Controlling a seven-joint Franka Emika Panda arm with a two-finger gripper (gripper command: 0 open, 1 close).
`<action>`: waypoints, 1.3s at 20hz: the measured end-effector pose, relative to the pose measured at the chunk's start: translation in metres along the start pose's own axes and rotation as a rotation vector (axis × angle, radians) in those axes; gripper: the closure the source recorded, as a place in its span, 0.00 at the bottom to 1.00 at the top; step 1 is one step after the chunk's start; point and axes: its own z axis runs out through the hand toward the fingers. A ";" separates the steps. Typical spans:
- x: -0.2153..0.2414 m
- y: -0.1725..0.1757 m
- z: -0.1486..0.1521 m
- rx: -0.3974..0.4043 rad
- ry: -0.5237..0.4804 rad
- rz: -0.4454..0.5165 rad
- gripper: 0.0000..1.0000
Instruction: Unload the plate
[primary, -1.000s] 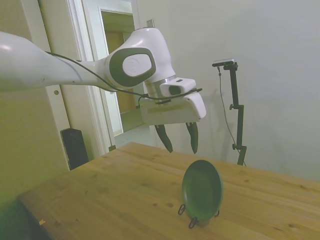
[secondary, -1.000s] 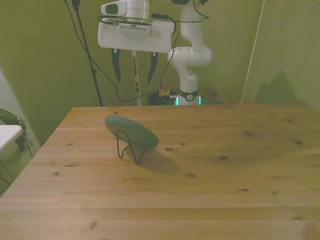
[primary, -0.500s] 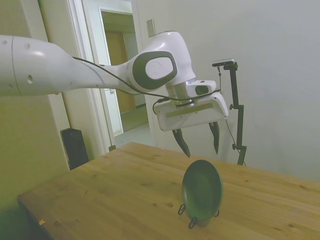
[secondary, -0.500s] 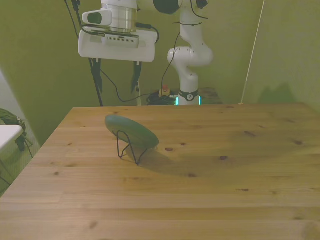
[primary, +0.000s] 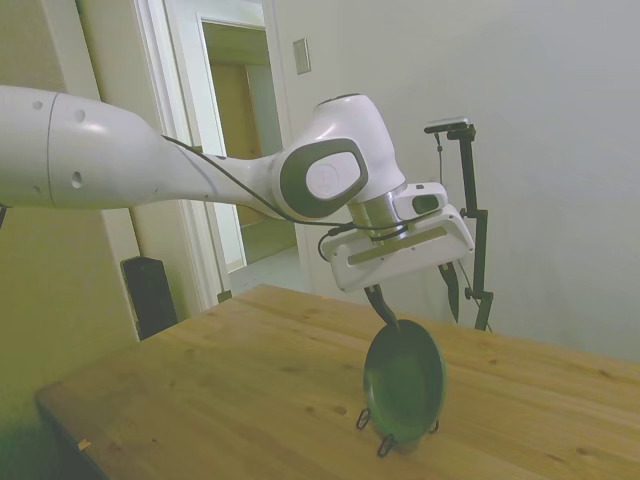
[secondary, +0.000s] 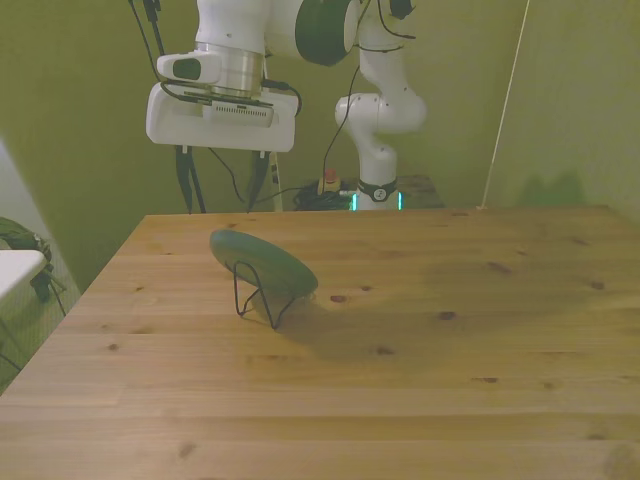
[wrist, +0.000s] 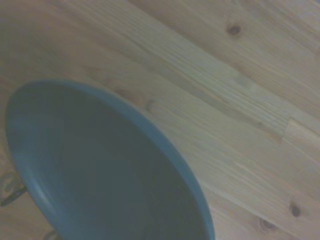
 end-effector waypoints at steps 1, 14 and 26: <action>0.000 0.000 0.002 0.010 0.008 -0.002 0.00; 0.006 -0.007 0.039 0.074 0.069 -0.009 0.00; 0.010 -0.008 0.040 0.105 0.083 0.018 1.00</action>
